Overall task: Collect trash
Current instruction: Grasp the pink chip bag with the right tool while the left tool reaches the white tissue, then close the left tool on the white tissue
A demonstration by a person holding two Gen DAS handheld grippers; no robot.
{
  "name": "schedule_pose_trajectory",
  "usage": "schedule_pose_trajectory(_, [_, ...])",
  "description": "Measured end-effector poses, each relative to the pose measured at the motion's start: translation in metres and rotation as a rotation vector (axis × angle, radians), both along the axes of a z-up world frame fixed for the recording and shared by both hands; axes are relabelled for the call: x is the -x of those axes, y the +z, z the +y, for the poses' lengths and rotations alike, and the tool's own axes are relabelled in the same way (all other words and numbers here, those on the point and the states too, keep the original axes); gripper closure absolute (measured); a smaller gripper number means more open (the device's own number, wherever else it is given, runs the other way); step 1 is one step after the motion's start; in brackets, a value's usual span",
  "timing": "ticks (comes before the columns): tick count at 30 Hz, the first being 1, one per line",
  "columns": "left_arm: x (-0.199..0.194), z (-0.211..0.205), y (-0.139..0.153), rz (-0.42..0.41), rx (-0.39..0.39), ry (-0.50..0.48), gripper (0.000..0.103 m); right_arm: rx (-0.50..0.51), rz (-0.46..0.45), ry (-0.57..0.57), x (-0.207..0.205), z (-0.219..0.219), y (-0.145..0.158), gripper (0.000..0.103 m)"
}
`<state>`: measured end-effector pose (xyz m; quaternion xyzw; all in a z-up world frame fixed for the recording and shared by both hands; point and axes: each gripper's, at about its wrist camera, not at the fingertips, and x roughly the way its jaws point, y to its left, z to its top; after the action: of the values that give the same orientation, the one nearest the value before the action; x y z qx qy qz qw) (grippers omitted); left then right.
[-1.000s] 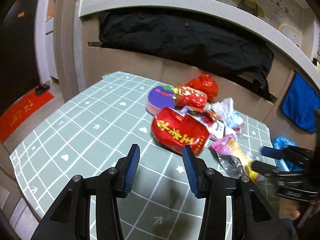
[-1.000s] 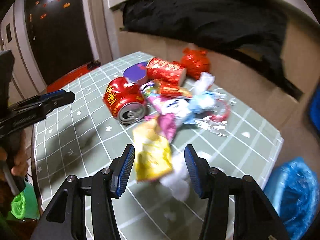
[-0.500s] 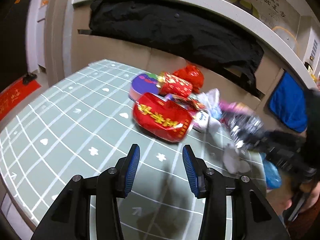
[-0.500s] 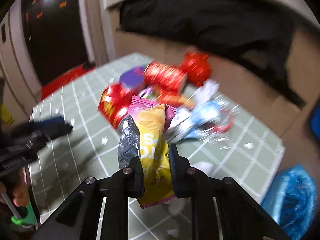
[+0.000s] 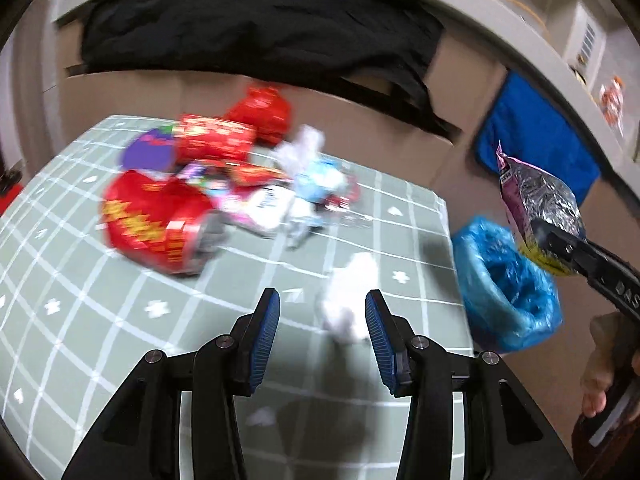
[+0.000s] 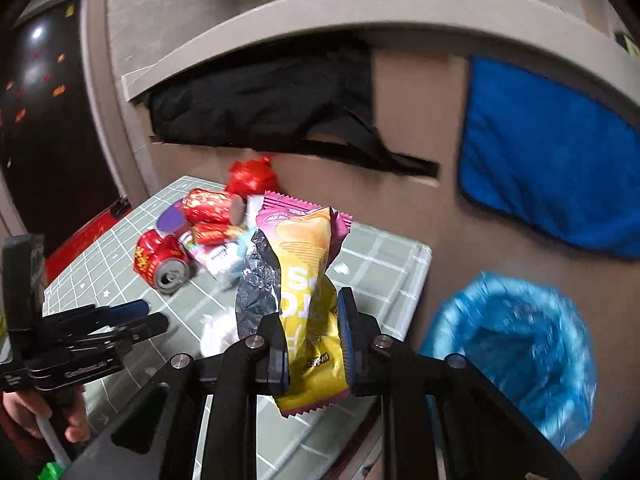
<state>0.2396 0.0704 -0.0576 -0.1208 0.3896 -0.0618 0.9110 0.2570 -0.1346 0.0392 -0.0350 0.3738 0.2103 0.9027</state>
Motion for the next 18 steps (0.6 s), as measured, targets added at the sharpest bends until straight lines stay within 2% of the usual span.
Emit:
schedule_pose_trajectory(3, [-0.017, -0.020, -0.008, 0.038, -0.013, -0.024, 0.058, -0.010, 0.021, -0.023, 0.005, -0.019, -0.010, 0.086])
schedule_pose_trajectory(8, [-0.031, -0.041, -0.018, 0.072, -0.099, -0.011, 0.057, -0.018, 0.038, -0.044, 0.020, -0.045, -0.020, 0.085])
schedule_pose_trajectory(12, [-0.036, -0.041, -0.024, 0.099, -0.079, 0.002, 0.058, -0.019, 0.053, -0.068, 0.024, -0.060, -0.026, 0.085])
schedule_pose_trajectory(18, [-0.042, -0.038, -0.032, 0.116, -0.103, 0.013, 0.059, -0.052, 0.065, -0.081, 0.025, -0.066, -0.029, 0.085])
